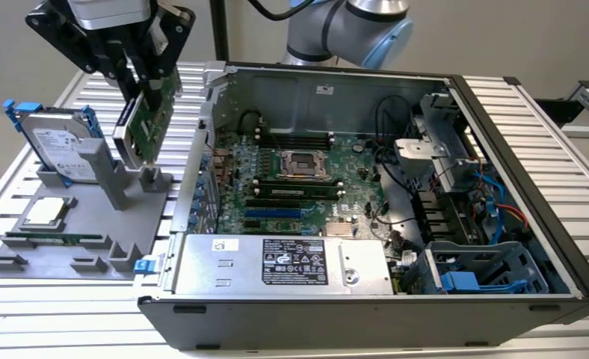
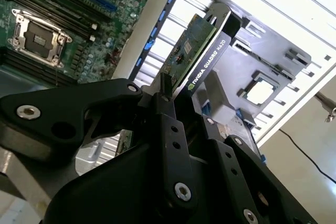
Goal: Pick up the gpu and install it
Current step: 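Pick up the gpu and move the gpu toward the slot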
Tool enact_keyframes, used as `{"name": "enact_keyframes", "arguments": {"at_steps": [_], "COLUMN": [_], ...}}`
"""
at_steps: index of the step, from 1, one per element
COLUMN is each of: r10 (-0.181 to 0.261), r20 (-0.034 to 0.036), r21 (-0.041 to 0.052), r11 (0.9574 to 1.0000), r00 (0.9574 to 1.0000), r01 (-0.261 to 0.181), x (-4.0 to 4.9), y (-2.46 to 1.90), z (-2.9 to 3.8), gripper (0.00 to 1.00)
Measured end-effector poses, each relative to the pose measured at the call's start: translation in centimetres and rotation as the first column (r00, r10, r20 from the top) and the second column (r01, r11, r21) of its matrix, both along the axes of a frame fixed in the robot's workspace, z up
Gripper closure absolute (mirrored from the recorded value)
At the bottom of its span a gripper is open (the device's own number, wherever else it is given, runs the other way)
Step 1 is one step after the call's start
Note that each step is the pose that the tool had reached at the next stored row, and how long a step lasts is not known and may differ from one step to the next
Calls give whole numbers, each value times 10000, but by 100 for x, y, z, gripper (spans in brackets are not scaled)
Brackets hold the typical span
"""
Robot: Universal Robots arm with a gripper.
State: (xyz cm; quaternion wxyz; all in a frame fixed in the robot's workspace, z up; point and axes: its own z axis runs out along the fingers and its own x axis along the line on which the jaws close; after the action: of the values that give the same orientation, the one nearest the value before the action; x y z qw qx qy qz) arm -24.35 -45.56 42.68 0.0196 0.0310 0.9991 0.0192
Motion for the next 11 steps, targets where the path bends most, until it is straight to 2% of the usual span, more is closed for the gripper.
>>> {"name": "enact_keyframes", "arguments": {"at_steps": [11], "r10": [0], "r20": [-2], "r21": [0], "r11": [10000], "r00": [10000], "r01": [0], "x": [152], "y": [0], "z": [0], "gripper": [100]}}
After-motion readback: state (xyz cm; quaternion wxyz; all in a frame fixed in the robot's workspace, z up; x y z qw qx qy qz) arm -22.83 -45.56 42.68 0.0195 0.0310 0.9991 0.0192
